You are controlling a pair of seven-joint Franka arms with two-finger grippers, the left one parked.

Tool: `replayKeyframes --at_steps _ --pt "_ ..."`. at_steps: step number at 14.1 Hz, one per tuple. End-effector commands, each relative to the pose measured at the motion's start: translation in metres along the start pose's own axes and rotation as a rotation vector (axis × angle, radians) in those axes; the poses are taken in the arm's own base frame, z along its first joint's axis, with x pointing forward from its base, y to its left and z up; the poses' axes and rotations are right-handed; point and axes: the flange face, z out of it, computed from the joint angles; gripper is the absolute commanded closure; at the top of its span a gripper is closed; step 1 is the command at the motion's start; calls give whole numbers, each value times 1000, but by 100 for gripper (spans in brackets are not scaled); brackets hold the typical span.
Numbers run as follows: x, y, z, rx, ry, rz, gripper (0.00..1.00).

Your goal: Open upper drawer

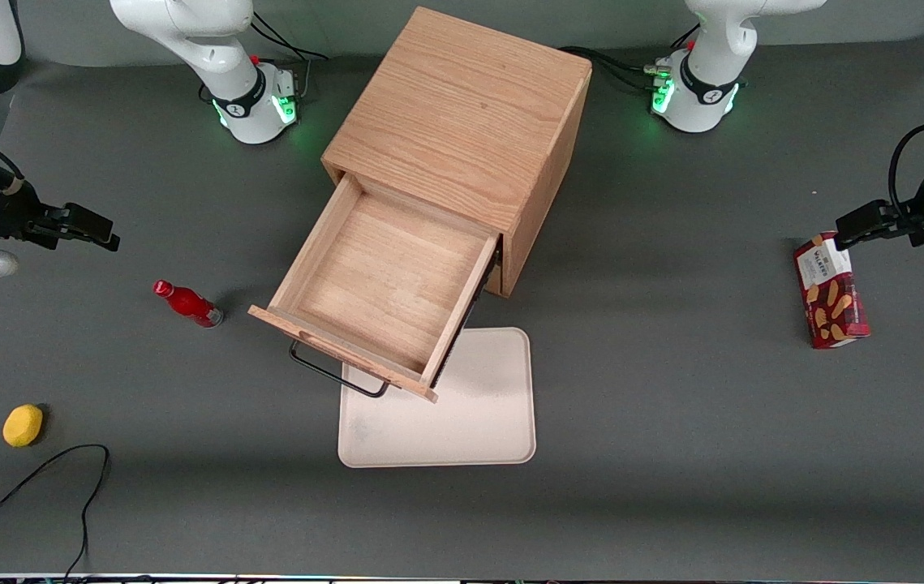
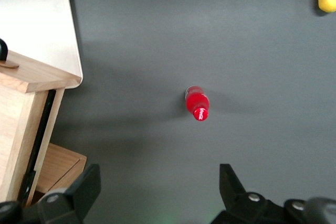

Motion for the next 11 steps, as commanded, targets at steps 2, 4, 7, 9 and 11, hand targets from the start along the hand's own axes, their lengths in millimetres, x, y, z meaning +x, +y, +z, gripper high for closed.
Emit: replayKeyframes --at_steps 2,4,7,9,11 --pt "6 -12 -4 -16 -45 -14 0" --pt "7 -10 -4 -14 -46 -9 0" --pt "7 -10 -4 -13 -46 -9 0" --pt "7 -10 -5 -12 -44 -8 0" --pt "7 -9 -5 -12 -43 -8 0"
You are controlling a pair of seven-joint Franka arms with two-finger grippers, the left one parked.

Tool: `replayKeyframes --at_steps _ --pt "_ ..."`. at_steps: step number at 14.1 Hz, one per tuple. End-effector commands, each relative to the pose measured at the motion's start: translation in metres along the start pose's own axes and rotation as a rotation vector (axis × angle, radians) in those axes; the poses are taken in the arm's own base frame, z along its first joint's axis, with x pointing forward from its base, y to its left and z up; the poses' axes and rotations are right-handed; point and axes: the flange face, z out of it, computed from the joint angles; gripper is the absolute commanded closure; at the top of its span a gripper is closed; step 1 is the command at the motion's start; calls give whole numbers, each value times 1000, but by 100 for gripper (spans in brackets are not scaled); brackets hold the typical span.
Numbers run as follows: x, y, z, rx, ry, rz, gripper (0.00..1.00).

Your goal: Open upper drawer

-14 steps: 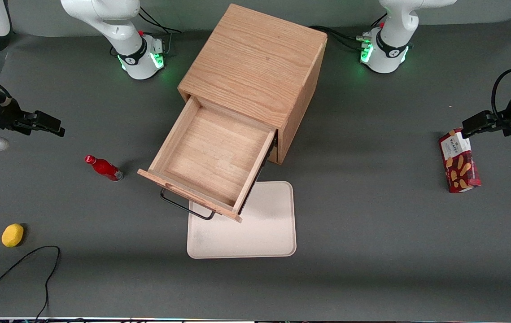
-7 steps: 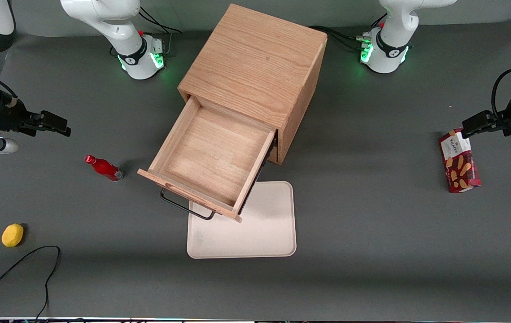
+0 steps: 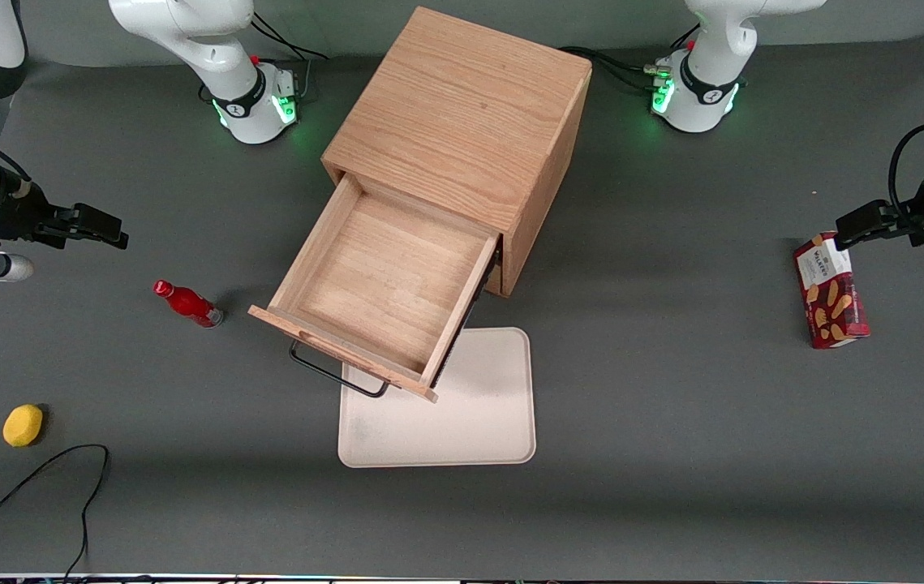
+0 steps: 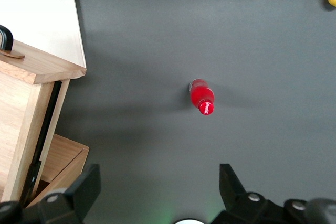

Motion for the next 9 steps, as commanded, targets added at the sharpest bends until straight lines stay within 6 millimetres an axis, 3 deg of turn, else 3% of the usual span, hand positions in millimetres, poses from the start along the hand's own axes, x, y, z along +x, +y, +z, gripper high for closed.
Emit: replayKeyframes --at_steps 1,9 --pt "2 -1 -6 -10 -5 7 0" --pt "3 2 -7 -9 -2 5 0"
